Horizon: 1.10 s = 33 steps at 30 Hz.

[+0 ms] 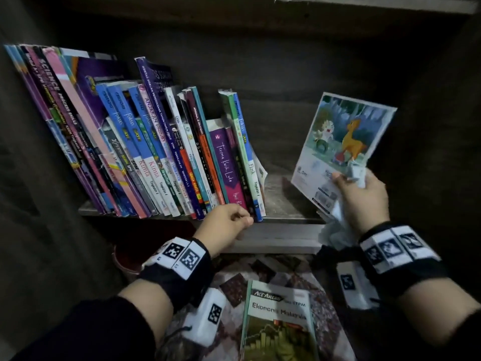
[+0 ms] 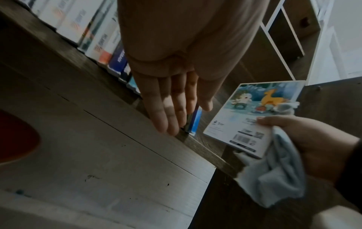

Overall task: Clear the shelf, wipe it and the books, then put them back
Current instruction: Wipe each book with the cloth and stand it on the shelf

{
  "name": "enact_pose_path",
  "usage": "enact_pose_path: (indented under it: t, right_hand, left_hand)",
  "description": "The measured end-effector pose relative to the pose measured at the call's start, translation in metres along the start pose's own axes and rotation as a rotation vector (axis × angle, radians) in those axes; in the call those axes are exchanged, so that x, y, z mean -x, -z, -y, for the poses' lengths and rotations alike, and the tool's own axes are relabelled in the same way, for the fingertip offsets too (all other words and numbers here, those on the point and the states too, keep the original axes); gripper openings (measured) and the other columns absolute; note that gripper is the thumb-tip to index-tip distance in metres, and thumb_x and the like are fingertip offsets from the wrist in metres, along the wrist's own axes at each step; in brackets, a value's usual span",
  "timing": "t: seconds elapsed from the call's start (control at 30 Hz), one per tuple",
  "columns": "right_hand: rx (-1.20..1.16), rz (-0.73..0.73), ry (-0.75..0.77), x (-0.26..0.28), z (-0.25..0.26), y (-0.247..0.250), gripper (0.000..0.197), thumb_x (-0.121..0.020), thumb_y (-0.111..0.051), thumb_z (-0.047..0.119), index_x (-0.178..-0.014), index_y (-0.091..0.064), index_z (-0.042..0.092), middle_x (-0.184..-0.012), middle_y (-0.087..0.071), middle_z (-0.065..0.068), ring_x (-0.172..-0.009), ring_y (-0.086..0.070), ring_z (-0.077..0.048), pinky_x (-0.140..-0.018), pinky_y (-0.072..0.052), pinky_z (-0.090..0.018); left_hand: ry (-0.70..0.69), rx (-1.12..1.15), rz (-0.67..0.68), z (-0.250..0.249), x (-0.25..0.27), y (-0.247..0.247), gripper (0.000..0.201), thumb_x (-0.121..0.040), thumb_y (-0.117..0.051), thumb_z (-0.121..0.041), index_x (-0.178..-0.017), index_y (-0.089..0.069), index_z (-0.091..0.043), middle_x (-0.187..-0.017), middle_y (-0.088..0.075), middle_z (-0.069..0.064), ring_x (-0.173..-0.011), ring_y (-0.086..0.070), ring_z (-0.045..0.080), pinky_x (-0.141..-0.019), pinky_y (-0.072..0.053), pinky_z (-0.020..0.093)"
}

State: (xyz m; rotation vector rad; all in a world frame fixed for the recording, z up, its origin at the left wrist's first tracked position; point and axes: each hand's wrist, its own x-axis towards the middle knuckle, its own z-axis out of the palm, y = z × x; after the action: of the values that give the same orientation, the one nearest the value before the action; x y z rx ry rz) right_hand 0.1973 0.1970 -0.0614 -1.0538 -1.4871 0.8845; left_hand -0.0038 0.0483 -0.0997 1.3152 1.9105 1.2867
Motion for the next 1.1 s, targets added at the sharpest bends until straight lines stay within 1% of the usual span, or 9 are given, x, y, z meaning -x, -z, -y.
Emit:
enact_pose_path:
  t: [0.07,0.2,0.4,0.5,0.6,0.7,0.77,0.93,1.1]
  right_hand:
    - [0.178,-0.072,-0.07,-0.004,-0.01,-0.021,0.034,-0.083,-0.061,0.048,-0.114,-0.061,0.033,-0.106,-0.065,0.001,-0.104,-0.06,-0.027,-0.093,-0.046,-0.038]
    - [0.212,0.001,-0.076,0.01,-0.01,-0.061,0.029,-0.094,-0.054,0.033,-0.122,-0.06,0.026,-0.11,-0.065,-0.011,-0.096,-0.057,-0.029,-0.08,-0.04,-0.03]
    - [0.205,0.337,0.096,0.024,-0.009,-0.098,0.036,-0.09,-0.058,0.046,-0.121,-0.063,0.027,-0.092,-0.063,0.007,-0.087,-0.06,-0.01,-0.072,-0.044,-0.018]
    - [0.027,0.442,0.072,0.023,-0.004,-0.097,0.017,-0.093,-0.055,0.039,-0.102,-0.067,0.031,-0.082,-0.064,0.018,-0.077,-0.062,0.004,-0.061,-0.042,-0.004]
    - [-0.148,0.367,-0.085,0.008,-0.003,-0.09,0.013,-0.094,-0.056,0.035,-0.085,-0.061,0.027,-0.081,-0.067,0.005,-0.067,-0.061,-0.005,-0.059,-0.048,-0.013]
    - [-0.21,0.206,-0.189,-0.007,-0.015,-0.093,0.024,-0.093,-0.057,0.041,-0.098,-0.063,0.019,-0.101,-0.069,-0.006,-0.088,-0.065,-0.018,-0.085,-0.053,-0.033]
    - [-0.198,0.249,-0.216,-0.007,-0.019,-0.101,0.032,-0.091,-0.056,0.046,-0.108,-0.062,0.019,-0.109,-0.068,-0.006,-0.1,-0.064,-0.021,-0.098,-0.047,-0.04]
    - [-0.182,0.421,-0.177,0.004,-0.014,-0.124,0.036,-0.089,-0.056,0.051,-0.109,-0.067,0.022,-0.099,-0.073,0.001,-0.094,-0.069,-0.017,-0.094,-0.051,-0.041]
    - [-0.361,0.534,-0.229,0.007,-0.015,-0.115,0.029,-0.093,-0.056,0.043,-0.113,-0.064,0.022,-0.104,-0.073,-0.008,-0.097,-0.07,-0.027,-0.093,-0.051,-0.047]
  left_hand:
    - [0.007,-0.032,-0.032,0.004,-0.008,-0.007,0.014,-0.089,-0.066,-0.019,-0.075,-0.065,-0.019,-0.078,-0.069,0.01,-0.075,-0.07,0.026,-0.072,-0.058,0.045]
    - [-0.004,-0.147,-0.083,0.012,-0.022,-0.018,0.013,-0.086,-0.069,-0.027,-0.08,-0.069,-0.015,-0.076,-0.071,0.007,-0.076,-0.069,0.023,-0.075,-0.057,0.042]
    - [-0.047,-0.25,-0.171,0.017,-0.036,-0.026,0.024,-0.087,-0.066,-0.037,-0.077,-0.068,-0.015,-0.069,-0.068,0.004,-0.069,-0.065,0.021,-0.07,-0.054,0.039]
    - [-0.054,-0.247,-0.173,0.02,-0.038,-0.03,0.031,-0.087,-0.066,-0.039,-0.074,-0.066,-0.011,-0.068,-0.068,0.007,-0.067,-0.065,0.021,-0.068,-0.053,0.037]
    - [-0.079,-0.281,-0.158,0.02,-0.036,-0.029,0.032,-0.089,-0.063,-0.041,-0.074,-0.066,-0.013,-0.069,-0.068,0.006,-0.067,-0.064,0.021,-0.064,-0.051,0.032]
    - [-0.096,-0.273,-0.147,0.02,-0.037,-0.028,0.032,-0.089,-0.063,-0.042,-0.076,-0.068,-0.012,-0.068,-0.068,0.007,-0.066,-0.064,0.022,-0.064,-0.052,0.034]
    - [-0.097,-0.272,-0.143,0.021,-0.038,-0.028,0.032,-0.088,-0.063,-0.042,-0.077,-0.068,-0.013,-0.067,-0.068,0.006,-0.066,-0.064,0.022,-0.065,-0.052,0.035]
    - [-0.118,-0.304,-0.143,0.025,-0.04,-0.028,0.026,-0.09,-0.062,-0.036,-0.078,-0.067,-0.014,-0.069,-0.067,0.005,-0.068,-0.063,0.02,-0.067,-0.053,0.036]
    - [-0.152,-0.328,-0.147,0.027,-0.04,-0.03,0.028,-0.091,-0.059,-0.04,-0.079,-0.063,-0.015,-0.07,-0.066,0.005,-0.068,-0.061,0.021,-0.065,-0.05,0.035]
